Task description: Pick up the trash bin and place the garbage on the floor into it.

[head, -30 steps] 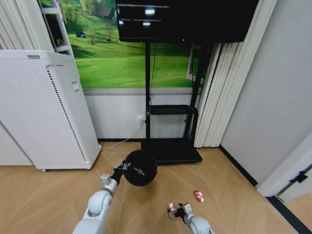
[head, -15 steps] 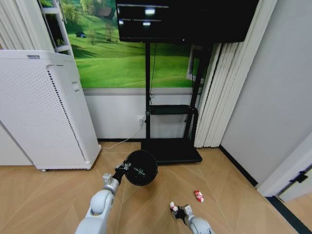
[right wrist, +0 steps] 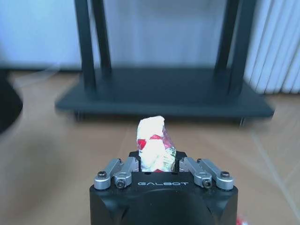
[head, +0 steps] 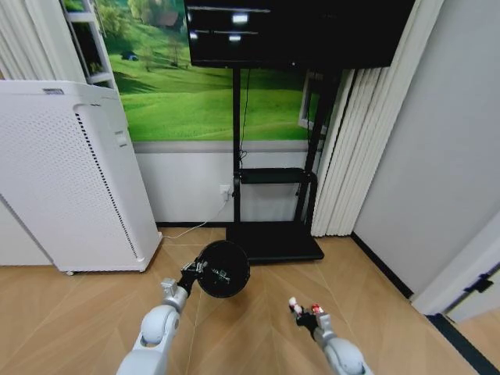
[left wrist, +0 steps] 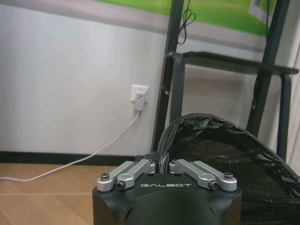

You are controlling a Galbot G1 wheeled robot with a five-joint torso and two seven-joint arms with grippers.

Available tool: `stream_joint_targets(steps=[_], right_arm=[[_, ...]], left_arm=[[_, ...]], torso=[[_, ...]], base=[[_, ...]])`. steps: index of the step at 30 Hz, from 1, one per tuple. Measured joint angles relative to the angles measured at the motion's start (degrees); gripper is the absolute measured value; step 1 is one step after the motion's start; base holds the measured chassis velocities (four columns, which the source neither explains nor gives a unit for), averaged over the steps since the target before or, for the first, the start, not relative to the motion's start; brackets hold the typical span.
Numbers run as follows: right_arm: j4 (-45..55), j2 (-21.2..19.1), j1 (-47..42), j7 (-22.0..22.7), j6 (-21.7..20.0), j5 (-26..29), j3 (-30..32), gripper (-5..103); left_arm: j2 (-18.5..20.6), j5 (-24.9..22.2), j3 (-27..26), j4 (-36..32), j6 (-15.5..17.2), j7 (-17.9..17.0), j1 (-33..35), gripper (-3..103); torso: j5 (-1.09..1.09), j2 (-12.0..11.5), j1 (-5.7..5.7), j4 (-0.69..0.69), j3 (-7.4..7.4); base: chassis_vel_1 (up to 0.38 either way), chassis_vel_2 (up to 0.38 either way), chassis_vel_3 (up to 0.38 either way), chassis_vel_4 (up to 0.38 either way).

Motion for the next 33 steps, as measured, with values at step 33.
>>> stream_joint_targets(steps=[33], right_arm=[[18.55, 2.87, 1.26, 3.90, -8.64, 6.36, -10.35, 71]], left_arm=[[-4.38, 2.59, 22.75, 11.24, 0.05, -6.03, -11.58, 7]], torso=[[-0.03, 0.00, 0.00, 0.01, 0.00]], base=[[0.000, 0.000, 0.000, 0.000]])
